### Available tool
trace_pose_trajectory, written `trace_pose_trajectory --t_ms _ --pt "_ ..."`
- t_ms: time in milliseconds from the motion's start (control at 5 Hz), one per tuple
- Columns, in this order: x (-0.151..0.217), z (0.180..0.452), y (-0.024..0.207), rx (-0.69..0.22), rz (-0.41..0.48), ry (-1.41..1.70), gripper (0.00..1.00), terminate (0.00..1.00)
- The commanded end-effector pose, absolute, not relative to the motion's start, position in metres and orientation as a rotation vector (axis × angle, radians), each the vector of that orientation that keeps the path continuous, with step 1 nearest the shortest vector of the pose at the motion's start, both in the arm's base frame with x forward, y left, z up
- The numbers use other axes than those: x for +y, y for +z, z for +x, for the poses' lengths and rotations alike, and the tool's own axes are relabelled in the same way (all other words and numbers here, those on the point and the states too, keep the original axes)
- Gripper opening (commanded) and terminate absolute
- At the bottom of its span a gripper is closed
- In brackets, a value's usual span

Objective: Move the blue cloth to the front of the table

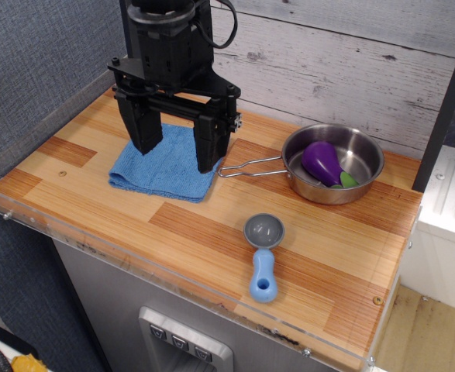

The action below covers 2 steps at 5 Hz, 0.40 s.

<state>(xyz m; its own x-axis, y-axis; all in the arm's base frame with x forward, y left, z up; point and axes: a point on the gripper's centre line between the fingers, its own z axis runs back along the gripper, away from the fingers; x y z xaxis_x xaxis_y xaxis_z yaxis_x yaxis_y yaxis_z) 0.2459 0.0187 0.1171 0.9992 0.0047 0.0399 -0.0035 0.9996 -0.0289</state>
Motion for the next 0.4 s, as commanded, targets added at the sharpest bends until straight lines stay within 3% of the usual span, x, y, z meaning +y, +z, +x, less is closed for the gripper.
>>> trace_pose_trajectory --t_ms 0,200 --pt "0.019 0.246 0.117 -0.04 -0.029 0.004 1.0 0.0" --pt "0.04 0.255 0.119 -0.071 0.02 0.011 1.0 0.0"
